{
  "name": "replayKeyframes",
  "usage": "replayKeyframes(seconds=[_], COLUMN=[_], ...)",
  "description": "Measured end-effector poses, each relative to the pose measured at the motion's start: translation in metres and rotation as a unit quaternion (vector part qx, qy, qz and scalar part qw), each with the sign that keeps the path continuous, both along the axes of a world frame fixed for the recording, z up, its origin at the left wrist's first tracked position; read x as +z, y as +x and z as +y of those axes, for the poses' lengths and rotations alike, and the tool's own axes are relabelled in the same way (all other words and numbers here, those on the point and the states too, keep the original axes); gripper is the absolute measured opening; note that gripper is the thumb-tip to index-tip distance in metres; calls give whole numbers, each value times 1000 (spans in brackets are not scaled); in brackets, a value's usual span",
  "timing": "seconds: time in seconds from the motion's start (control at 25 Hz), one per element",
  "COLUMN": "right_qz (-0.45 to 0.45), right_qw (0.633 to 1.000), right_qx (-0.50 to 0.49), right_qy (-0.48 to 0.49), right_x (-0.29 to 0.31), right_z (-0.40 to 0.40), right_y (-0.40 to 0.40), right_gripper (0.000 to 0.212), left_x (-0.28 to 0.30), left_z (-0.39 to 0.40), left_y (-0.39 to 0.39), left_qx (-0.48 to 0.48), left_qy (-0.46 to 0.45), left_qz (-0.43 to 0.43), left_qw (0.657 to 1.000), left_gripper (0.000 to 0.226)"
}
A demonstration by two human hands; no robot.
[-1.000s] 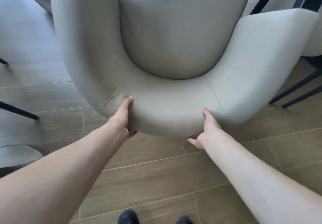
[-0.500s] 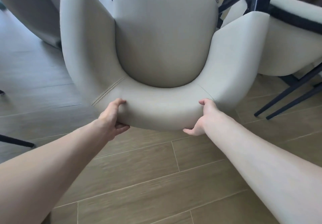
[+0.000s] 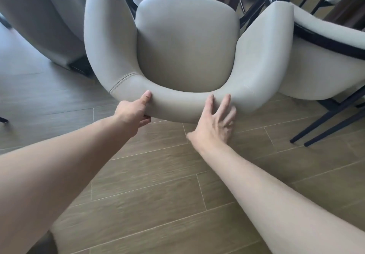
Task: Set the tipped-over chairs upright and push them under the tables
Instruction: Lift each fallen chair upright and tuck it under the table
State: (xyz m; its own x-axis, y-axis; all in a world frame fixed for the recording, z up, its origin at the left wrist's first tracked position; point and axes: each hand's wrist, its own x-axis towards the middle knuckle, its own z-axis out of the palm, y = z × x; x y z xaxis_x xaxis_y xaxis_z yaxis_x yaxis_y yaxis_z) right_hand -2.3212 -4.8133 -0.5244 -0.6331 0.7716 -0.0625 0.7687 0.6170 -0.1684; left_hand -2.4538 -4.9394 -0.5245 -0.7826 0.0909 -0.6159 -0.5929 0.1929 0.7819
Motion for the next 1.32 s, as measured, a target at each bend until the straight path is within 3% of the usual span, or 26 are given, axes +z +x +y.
replayKeyframes(seconds=[0.08,0.12,0.16,0.2,0.28,0.32,0.4,0.48,0.56,0.72,1.04,1.32], right_qz=[-48,-60,-67,-69,-73,-77,-84,-91,-106,-120,-90,-69], right_qw=[988,986,987,987,985,985,984,983,981,980,986,988], right_qx=[93,114,124,127,127,126,126,131,137,139,140,134], right_qy=[110,103,84,77,89,92,93,91,92,81,-25,-16], right_x=[2,5,9,11,12,12,13,14,17,22,45,54], right_z=[32,48,61,70,75,75,77,80,80,84,124,148], right_y=[-7,-14,-22,-31,-43,-48,-52,-52,-52,-61,-101,-136], right_gripper=[121,125,127,128,127,127,127,125,124,126,134,128], left_x=[6,7,8,13,28,34,39,39,38,39,51,68], left_z=[6,6,5,5,13,22,46,66,77,85,110,139], left_y=[-6,-9,-14,-20,-27,-32,-40,-48,-55,-71,-115,-141], left_qx=[-25,-32,-45,-71,-200,-297,-465,-537,-558,-566,-545,-547], left_qy=[-39,-105,-200,-280,-300,-280,-309,-402,-447,-452,-424,-485], left_qz=[43,98,196,338,567,600,541,486,472,481,511,491], left_qw=[998,989,959,896,740,688,628,561,517,494,511,475], left_gripper=[74,80,83,80,77,84,104,112,110,110,103,102])
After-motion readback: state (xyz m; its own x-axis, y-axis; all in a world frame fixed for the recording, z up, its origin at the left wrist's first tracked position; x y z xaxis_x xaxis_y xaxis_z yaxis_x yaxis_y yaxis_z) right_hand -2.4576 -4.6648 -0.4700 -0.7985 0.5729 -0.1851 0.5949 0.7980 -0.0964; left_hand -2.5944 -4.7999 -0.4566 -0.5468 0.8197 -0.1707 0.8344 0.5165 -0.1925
